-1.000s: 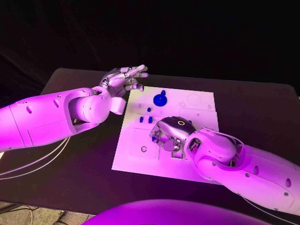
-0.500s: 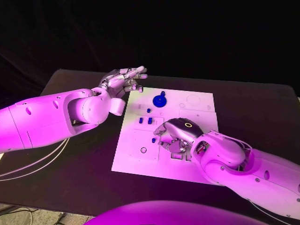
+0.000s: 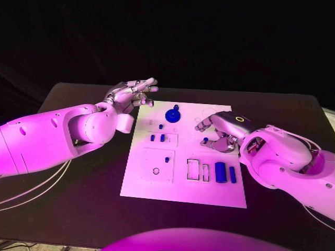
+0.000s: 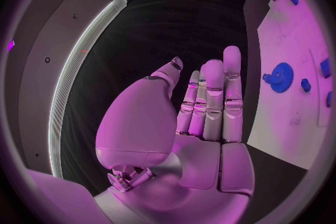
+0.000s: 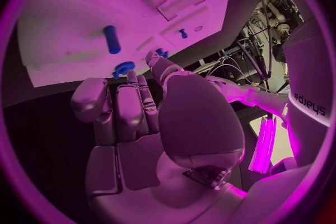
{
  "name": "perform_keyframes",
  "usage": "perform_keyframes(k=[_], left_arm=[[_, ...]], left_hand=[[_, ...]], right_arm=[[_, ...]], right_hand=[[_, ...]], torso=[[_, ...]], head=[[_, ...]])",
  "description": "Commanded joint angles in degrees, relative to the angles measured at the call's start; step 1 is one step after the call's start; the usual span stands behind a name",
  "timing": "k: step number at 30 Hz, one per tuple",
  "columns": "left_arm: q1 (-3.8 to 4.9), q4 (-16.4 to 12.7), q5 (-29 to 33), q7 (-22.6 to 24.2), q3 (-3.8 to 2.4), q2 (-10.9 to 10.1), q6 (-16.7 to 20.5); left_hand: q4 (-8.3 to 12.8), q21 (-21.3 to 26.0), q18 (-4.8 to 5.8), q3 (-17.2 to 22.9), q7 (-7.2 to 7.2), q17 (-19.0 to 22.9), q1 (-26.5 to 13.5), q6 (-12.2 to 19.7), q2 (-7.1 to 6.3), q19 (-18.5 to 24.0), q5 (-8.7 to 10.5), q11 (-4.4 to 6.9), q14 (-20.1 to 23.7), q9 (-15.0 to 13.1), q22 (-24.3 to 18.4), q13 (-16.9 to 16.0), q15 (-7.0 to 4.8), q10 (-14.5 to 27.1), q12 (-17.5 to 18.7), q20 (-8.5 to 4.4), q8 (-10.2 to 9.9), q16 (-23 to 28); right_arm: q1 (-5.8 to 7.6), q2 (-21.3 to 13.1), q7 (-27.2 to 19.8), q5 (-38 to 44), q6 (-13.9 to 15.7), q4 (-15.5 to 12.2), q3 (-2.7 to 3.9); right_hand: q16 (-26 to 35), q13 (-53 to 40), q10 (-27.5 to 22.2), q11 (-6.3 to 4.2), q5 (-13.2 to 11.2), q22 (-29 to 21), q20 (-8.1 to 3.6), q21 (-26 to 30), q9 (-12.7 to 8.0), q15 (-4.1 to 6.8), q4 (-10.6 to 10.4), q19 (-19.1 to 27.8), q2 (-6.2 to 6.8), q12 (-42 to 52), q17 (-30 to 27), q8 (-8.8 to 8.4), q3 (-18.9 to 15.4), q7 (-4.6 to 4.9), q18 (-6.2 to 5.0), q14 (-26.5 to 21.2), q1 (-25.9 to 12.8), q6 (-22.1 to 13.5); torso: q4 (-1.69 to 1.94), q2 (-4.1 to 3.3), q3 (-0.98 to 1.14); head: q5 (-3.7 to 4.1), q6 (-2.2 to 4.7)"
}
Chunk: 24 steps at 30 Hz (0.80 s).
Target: Assemble the parts on the task board
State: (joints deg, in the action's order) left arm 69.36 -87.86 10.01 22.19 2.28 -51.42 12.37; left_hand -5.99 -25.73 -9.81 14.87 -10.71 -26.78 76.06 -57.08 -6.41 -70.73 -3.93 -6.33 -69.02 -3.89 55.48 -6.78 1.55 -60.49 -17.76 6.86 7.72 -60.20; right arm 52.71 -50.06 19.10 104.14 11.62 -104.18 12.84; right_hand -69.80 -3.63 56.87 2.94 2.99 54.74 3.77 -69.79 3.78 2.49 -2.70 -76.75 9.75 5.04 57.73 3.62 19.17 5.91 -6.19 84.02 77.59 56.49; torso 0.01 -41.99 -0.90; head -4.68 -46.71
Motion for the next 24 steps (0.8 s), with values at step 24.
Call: perform_keyframes(k=[24], left_arm=[[-1.02,0.79,-0.24,-0.15,-0.02,1.05,-1.8]], left_hand=[[0.07,0.28,-0.53,-0.31,0.1,0.1,0.47,0.35,0.22,-0.07,-0.36,-0.05,0.35,0.06,-0.06,-0.09,0.04,0.46,-0.36,0.36,0.17,-0.25]], right_arm=[[-0.21,0.46,-1.75,0.58,-2.59,2.72,-0.11]], right_hand=[[-0.43,-0.13,6.66,0.59,-0.12,1.43,1.02,-0.42,0.28,-1.47,-2.0,-1.22,-3.59,3.72,-0.38,0.49,-0.95,0.33,-0.02,1.55,3.94,4.39]], torso=[[-0.06,0.02,0.06]], head=[[0.77,-0.11]])
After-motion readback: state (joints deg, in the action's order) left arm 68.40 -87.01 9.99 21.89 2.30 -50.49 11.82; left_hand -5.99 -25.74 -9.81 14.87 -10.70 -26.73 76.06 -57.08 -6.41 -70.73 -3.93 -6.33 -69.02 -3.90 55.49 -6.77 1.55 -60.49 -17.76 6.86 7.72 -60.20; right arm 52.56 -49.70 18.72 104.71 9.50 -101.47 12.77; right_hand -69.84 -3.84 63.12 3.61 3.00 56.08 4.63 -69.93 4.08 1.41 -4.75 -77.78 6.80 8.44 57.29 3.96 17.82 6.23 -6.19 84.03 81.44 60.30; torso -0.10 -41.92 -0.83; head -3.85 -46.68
